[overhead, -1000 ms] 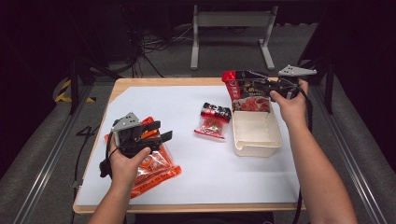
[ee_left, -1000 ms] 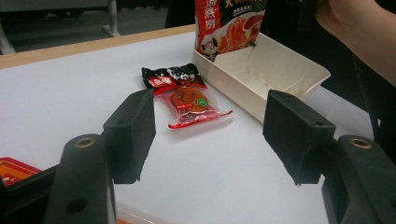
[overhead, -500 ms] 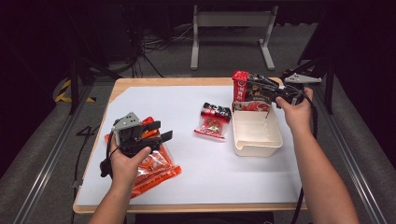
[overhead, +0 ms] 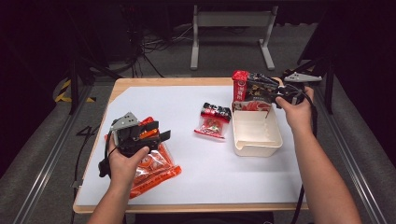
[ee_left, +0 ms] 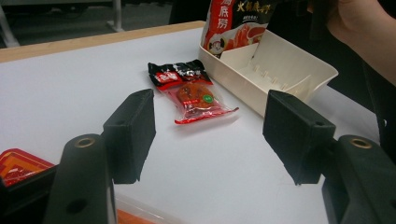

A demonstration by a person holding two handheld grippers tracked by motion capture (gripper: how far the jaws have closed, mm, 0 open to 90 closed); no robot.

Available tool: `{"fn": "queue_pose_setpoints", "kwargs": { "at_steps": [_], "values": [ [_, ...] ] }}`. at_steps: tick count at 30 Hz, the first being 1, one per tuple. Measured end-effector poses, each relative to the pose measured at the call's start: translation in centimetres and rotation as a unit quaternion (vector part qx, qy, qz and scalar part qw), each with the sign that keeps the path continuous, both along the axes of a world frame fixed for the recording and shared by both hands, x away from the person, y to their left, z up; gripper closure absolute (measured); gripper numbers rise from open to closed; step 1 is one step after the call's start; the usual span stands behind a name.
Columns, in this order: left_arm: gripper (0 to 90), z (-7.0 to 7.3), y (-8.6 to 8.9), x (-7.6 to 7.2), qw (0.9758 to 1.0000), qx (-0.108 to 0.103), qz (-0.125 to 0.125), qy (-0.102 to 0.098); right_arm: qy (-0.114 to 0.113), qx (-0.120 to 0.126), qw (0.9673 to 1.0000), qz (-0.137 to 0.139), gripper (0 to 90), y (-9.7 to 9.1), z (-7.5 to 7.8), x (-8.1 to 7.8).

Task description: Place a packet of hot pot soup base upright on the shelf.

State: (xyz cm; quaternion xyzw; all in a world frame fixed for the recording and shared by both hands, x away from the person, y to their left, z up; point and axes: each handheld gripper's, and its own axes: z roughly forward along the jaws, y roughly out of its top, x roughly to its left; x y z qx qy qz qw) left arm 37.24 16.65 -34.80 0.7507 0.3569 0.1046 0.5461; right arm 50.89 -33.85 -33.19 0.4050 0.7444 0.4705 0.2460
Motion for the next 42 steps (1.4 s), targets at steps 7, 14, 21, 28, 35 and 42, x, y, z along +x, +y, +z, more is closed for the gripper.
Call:
{"fn": "queue_pose_setpoints", "kwargs": {
  "at_steps": [7,14,21,28,35,42],
  "values": [
    [34.3,0.0,0.1,0.1,1.0000,0.007,0.002,0.001,-0.005,0.002,1.0000,-0.007,39.6,-0.5,0.8,-1.1],
    [34.1,0.1,0.8,0.0,0.9999,0.011,0.009,0.000,-0.011,-0.002,0.9999,-0.012,36.3,-1.0,1.7,-2.8],
    [33.9,0.3,1.4,0.0,0.9997,0.013,0.018,-0.004,-0.014,-0.003,0.9998,-0.016,35.9,-1.2,2.4,-5.0],
    [33.7,0.4,1.9,-0.1,0.9994,0.023,0.025,-0.005,-0.016,0.002,0.9998,0.011,35.2,-0.9,3.1,-7.0],
    [33.7,0.5,2.4,-0.1,0.9991,0.030,0.030,-0.005,-0.022,0.005,0.9983,0.054,33.9,0.6,3.3,-9.5],
    [33.7,0.5,3.0,0.1,0.9989,0.032,0.034,0.000,-0.036,0.013,0.9957,0.085,33.1,2.1,2.9,-12.2]
  ]
}}
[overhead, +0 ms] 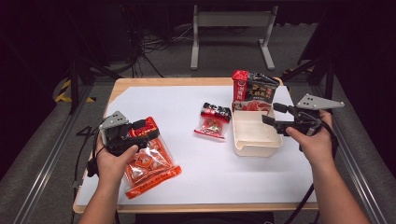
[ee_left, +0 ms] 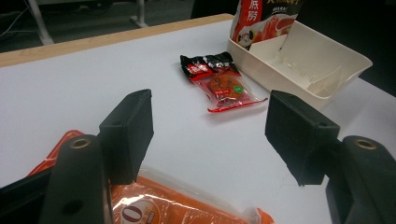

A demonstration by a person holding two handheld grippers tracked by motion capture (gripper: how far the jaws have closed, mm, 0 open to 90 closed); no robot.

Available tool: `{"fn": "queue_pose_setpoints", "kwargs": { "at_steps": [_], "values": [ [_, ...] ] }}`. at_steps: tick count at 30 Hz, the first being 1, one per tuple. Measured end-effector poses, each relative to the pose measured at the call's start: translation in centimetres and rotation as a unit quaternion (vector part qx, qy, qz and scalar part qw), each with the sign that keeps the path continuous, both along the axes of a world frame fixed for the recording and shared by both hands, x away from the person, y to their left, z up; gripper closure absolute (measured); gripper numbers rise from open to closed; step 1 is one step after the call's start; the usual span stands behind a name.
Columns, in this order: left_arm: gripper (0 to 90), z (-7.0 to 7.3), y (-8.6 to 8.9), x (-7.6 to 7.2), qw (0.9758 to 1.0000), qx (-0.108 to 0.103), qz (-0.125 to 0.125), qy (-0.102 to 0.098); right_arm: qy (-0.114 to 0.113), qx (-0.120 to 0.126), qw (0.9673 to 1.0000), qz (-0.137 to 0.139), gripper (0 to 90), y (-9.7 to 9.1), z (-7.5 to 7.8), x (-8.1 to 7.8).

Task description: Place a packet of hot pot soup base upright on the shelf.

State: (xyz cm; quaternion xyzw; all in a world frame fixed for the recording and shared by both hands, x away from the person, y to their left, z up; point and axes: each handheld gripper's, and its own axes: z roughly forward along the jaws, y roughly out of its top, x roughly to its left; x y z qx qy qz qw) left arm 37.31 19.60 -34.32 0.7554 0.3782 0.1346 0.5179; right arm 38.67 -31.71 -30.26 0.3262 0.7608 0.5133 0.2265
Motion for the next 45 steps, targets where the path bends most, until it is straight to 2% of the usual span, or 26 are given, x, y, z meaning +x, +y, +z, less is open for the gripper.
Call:
{"fn": "queue_pose_setpoints", "kwargs": {
  "at_steps": [3,7,10,13,18,22,26,27,32,39,45],
  "values": [
    [33.7,0.2,0.6,0.0,1.0000,0.000,0.005,-0.001,-0.005,0.003,0.9998,0.019,33.0,1.0,-0.1,-1.3],
    [33.5,0.1,1.1,0.1,0.9999,0.001,0.013,-0.005,-0.009,-0.001,0.9996,0.028,33.0,1.7,-0.5,-1.9],
    [33.5,0.0,1.3,0.3,0.9999,-0.001,0.015,-0.005,-0.009,-0.006,0.9995,0.030,33.2,2.0,-0.7,-1.8],
    [33.7,0.0,1.4,0.4,0.9999,-0.002,0.011,-0.004,-0.004,0.005,0.9993,0.036,33.2,2.2,-0.8,-1.7],
    [33.8,0.2,2.2,0.7,0.9999,0.011,0.009,-0.002,0.001,0.003,0.9991,0.041,33.2,2.5,-1.2,-1.7],
    [33.3,0.5,2.9,0.8,0.9993,0.035,0.010,-0.011,0.005,0.000,0.9989,0.048,33.1,2.7,-1.6,-1.8],
    [32.4,0.3,3.2,1.3,0.9984,0.054,0.013,-0.008,0.010,-0.005,0.9987,0.050,33.0,3.1,-2.0,-1.8],
    [31.9,0.2,3.3,1.4,0.9985,0.053,0.016,-0.006,0.012,-0.007,0.9986,0.051,33.0,3.2,-2.2,-1.8],
    [31.2,-0.2,4.3,1.9,0.9980,0.050,0.039,0.007,0.016,-0.014,0.9980,0.059,32.7,3.7,-2.7,-1.9],
    [31.6,-1.2,5.8,2.5,0.9959,0.047,0.077,-0.008,0.021,-0.020,0.9974,0.067,32.6,4.3,-3.2,-1.9],
    [32.3,-2.4,7.2,2.9,0.9936,0.038,0.106,-0.004,0.025,-0.023,0.9969,0.071,32.1,4.8,-3.5,-1.7]
  ]
}}
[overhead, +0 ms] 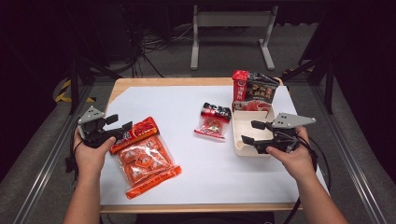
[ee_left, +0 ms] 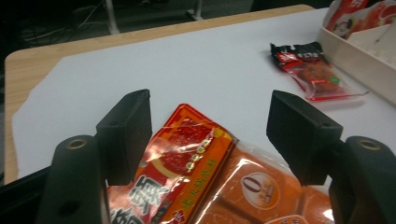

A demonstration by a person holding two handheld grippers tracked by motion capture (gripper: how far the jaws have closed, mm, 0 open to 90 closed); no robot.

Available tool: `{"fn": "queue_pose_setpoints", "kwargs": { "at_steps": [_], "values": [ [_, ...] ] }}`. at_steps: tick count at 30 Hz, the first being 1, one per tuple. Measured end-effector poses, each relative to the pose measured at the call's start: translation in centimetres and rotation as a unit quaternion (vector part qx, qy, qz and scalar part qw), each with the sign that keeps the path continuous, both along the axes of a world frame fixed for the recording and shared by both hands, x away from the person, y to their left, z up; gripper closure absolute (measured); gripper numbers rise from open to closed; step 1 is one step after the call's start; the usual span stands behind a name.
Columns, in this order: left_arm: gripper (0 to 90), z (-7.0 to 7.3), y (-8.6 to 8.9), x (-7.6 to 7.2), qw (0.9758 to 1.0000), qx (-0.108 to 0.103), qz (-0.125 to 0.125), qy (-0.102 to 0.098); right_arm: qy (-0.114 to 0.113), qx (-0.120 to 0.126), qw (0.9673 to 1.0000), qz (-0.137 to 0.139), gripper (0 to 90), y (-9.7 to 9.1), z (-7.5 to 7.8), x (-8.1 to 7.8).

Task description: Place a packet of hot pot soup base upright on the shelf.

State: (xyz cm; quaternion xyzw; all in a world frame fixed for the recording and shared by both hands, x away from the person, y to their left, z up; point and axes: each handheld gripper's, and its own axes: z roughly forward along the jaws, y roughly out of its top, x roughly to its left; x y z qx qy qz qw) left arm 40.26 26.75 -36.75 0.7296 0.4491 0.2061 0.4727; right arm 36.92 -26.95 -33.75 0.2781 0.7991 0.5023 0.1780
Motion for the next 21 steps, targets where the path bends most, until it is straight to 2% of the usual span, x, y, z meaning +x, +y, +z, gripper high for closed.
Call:
{"fn": "queue_pose_setpoints", "kwargs": {
  "at_steps": [4,6,9,14,16,17,18,21],
  "values": [
    [32.5,-0.7,1.2,0.1,0.9995,-0.008,0.030,0.000,-0.001,-0.004,1.0000,0.003,31.9,0.3,-0.1,0.1],
    [32.4,-0.9,1.4,0.1,0.9993,-0.007,0.035,0.002,-0.004,-0.005,1.0000,0.002,31.9,0.3,-0.2,0.1],
    [32.4,-2.0,2.2,0.5,0.9982,-0.004,0.057,0.015,-0.004,-0.006,1.0000,0.002,31.6,0.4,-0.2,0.2],
    [32.4,-2.9,2.9,0.8,0.9969,-0.005,0.071,0.033,-0.003,-0.007,1.0000,0.004,31.1,0.6,-0.3,0.2],
    [32.2,-3.3,3.1,1.0,0.9962,-0.012,0.074,0.043,-0.004,-0.008,1.0000,0.004,30.9,0.7,-0.5,0.3],
    [32.0,-3.7,3.2,1.2,0.9953,-0.008,0.080,0.054,-0.005,-0.008,0.9999,0.004,30.8,0.8,-0.5,0.3],
    [31.8,-3.7,3.2,1.2,0.9953,-0.008,0.080,0.054,-0.005,-0.008,0.9999,0.004,30.8,0.8,-0.5,0.3],
    [31.8,-4.5,3.5,1.6,0.9936,-0.003,0.088,0.071,-0.006,-0.010,0.9999,0.005,30.5,0.9,-0.6,0.2]
  ]
}}
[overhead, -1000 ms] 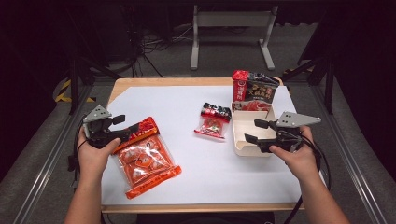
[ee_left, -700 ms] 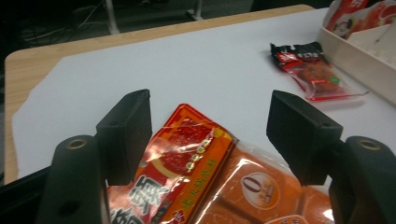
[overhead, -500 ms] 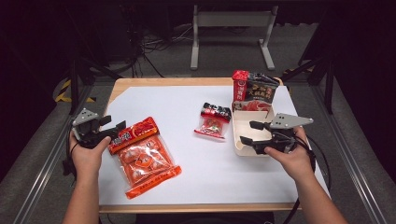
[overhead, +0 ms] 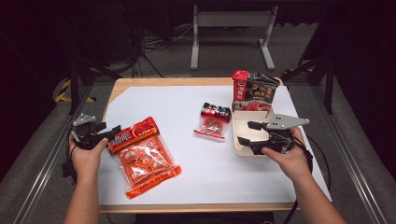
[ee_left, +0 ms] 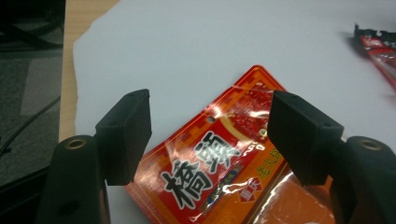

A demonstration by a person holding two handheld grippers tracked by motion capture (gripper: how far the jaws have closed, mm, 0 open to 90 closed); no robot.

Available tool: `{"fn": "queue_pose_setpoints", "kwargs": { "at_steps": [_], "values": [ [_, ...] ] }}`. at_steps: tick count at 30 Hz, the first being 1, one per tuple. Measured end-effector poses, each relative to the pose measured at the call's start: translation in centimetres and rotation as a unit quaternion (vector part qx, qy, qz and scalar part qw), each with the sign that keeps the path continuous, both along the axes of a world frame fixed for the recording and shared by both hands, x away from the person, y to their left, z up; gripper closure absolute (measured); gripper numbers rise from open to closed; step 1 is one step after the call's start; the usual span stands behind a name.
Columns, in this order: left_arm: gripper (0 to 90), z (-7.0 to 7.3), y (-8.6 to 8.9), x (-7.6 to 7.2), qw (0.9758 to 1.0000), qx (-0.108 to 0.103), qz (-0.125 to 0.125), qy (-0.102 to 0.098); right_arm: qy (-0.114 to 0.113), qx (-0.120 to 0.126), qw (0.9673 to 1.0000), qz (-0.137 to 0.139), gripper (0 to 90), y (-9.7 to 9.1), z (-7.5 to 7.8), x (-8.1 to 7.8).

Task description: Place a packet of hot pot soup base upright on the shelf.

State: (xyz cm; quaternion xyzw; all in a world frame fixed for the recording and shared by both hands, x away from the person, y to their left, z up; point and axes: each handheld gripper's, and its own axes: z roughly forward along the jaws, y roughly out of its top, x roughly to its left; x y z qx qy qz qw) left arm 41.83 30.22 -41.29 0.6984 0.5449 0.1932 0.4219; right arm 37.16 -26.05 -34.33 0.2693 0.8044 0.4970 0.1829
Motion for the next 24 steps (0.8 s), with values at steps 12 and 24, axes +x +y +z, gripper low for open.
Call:
{"fn": "queue_pose_setpoints", "kwargs": {
  "at_steps": [12,24],
  "values": [
    [31.6,-2.1,0.8,0.8,0.9979,0.009,0.019,0.061,0.002,-0.001,1.0000,-0.001,30.1,0.0,-0.2,0.0],
    [31.3,-2.9,1.3,0.9,0.9948,0.007,0.041,0.093,0.005,-0.002,1.0000,-0.003,30.0,0.0,-0.3,0.0]
  ]
}}
